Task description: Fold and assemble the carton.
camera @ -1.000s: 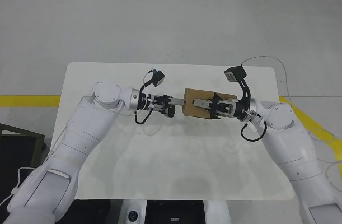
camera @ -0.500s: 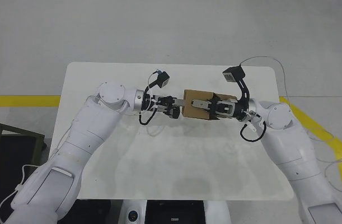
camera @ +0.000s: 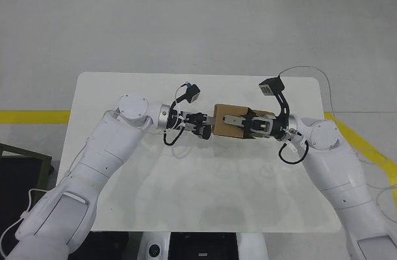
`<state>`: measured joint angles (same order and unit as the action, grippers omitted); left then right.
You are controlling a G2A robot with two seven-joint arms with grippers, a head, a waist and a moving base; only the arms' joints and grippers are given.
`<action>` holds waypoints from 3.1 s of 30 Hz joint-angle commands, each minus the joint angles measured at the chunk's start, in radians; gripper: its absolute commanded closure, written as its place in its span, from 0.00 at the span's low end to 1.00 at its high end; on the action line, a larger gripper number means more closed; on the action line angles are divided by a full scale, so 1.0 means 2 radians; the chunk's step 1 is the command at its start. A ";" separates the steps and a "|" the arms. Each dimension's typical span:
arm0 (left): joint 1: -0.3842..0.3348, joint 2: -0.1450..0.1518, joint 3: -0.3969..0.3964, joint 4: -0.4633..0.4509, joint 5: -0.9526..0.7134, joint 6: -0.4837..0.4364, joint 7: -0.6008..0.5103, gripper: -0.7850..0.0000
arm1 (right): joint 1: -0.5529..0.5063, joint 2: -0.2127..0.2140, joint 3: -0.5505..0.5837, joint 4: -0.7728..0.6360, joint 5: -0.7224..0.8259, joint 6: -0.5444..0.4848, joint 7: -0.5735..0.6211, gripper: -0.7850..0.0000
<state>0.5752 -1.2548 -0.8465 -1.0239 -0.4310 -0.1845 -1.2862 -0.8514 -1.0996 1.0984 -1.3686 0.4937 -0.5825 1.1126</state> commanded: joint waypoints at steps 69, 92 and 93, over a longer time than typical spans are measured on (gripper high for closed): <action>0.112 0.083 -0.191 -0.186 0.303 -0.049 0.073 0.00 | 0.097 -0.071 -0.156 0.225 -0.090 0.037 -0.055 0.58; 0.107 0.088 -0.167 -0.226 0.370 -0.096 0.078 0.00 | 0.058 -0.043 -0.103 0.168 -0.139 0.059 -0.012 0.55; 0.106 0.088 -0.163 -0.224 0.375 -0.107 0.085 0.00 | 0.057 -0.042 -0.100 0.166 -0.139 0.061 -0.013 0.53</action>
<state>0.7889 -1.0793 -1.1799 -1.4755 0.3109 -0.3782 -1.1283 -0.7359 -1.1857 0.8947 -1.0342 0.2155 -0.4646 1.0888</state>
